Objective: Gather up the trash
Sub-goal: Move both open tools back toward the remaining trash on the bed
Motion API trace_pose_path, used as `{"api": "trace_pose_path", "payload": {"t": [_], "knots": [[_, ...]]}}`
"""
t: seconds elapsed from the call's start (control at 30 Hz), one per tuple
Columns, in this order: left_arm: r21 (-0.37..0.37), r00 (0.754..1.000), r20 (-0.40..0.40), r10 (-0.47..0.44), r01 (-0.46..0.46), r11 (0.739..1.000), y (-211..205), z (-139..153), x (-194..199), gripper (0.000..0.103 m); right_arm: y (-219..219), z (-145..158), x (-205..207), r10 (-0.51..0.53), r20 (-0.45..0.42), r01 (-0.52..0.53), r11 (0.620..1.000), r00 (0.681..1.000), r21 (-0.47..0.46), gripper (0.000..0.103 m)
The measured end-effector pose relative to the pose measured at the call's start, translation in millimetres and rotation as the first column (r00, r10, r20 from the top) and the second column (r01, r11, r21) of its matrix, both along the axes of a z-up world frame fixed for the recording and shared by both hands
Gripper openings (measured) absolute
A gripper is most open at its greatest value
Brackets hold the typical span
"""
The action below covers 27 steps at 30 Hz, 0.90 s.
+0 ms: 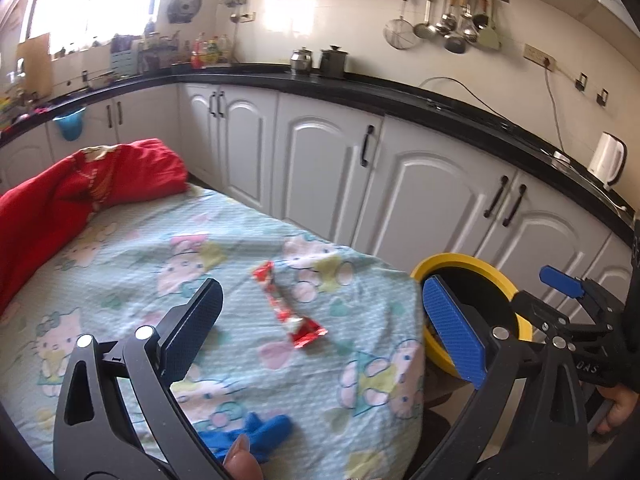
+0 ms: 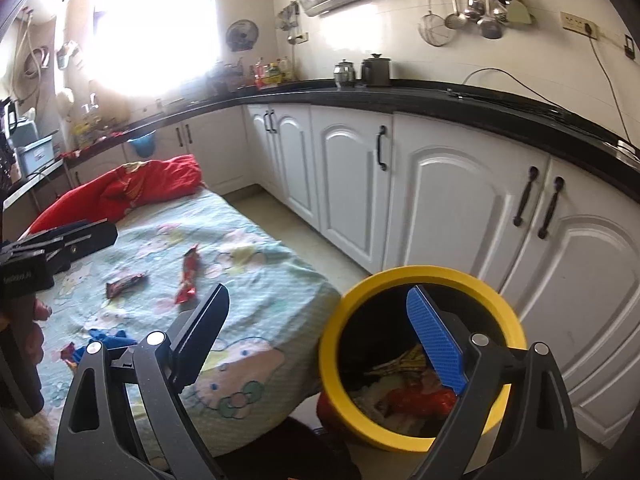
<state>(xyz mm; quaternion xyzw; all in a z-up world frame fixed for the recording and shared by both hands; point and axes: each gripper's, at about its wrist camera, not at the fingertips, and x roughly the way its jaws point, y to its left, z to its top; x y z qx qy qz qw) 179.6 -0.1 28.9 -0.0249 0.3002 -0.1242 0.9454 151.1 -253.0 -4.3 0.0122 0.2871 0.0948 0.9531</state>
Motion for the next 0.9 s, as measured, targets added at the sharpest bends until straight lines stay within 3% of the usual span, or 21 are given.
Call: {"api": "trace_pose_path", "payload": {"t": [0.33,0.9], "knots": [[0.014,0.996,0.000,0.091,-0.091,0.996,53.7,-1.3,-17.1,0.092,43.2,-4.6,-5.0,0.092,-0.018,-0.092,0.996,0.996,-0.004,0.088],[0.009,0.980,-0.074,0.186,-0.186,0.982,127.5,-24.9,-53.3,0.092,114.0,-21.2,-7.9,0.250,-0.074,-0.251,0.968,0.965,0.003,0.088]]}}
